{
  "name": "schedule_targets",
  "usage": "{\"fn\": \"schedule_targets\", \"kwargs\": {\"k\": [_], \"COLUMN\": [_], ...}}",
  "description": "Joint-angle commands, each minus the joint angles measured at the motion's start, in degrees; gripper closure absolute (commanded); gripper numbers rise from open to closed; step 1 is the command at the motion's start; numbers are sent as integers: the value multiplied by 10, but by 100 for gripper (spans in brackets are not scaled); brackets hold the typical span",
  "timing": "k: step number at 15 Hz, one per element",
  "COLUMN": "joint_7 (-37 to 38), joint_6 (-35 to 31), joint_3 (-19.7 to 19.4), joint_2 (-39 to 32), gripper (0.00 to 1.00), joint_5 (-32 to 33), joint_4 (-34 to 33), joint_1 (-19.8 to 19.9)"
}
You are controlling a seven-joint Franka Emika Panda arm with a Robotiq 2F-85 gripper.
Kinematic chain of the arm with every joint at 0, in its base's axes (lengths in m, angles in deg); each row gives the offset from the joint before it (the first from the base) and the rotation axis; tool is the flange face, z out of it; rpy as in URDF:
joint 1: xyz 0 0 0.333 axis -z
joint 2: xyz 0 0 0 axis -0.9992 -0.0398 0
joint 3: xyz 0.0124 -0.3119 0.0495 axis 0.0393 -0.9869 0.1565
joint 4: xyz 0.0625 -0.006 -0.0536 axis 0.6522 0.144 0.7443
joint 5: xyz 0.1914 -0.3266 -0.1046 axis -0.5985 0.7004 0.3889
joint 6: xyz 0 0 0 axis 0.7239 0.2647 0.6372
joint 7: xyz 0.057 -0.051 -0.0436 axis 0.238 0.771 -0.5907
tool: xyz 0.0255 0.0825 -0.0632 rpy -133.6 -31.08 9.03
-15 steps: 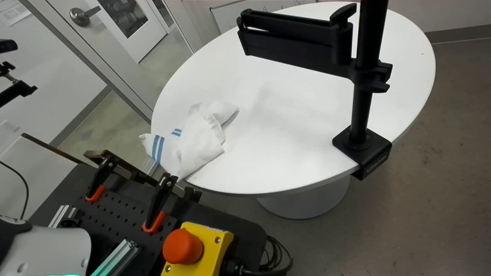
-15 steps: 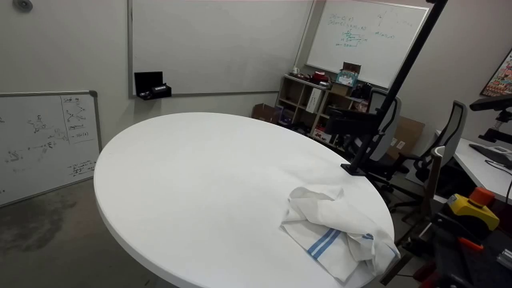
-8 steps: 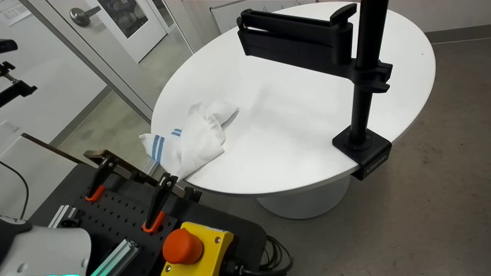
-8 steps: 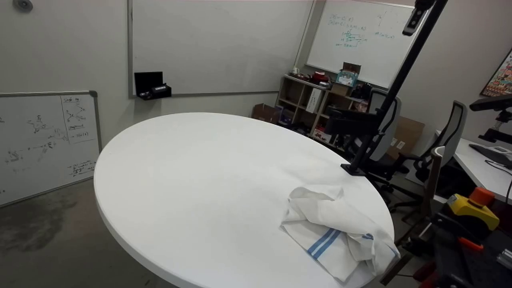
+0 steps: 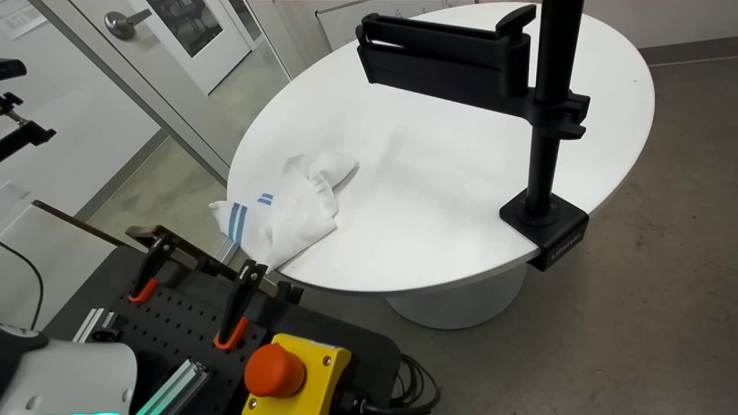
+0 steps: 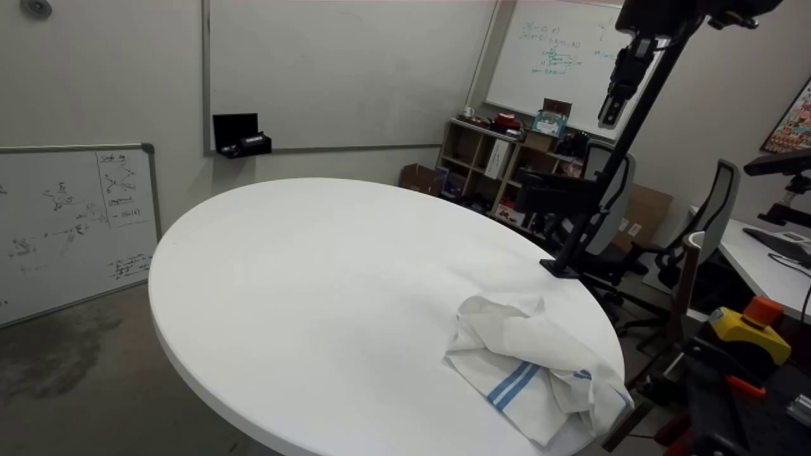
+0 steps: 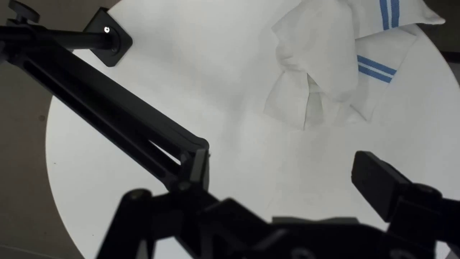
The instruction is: Hang the towel on the stand
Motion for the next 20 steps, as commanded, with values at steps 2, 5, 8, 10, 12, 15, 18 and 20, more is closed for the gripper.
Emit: {"fn": "schedule_targets", "kwargs": {"k": [2,5,8,10,12,15,18,20], "joint_7": [18,47,106,177,231,302,341,354], "joint_6": [-38,-79,-126,-169,-195,-220,-223,-216], "joint_3": [16,29,36,39,38,35,32,27], "joint_2": [-55,-96,-130,-147,-164,-189,-215,-237], "gripper": [0,0,0,0,0,0,0,0], "joint_5": [37,79,122,160,185,213,206,194], "joint_4": [14,25,33,43,46,43,36,29], "joint_1": [-3,-4,-6,-9,-15,-27,-36,-39]}}
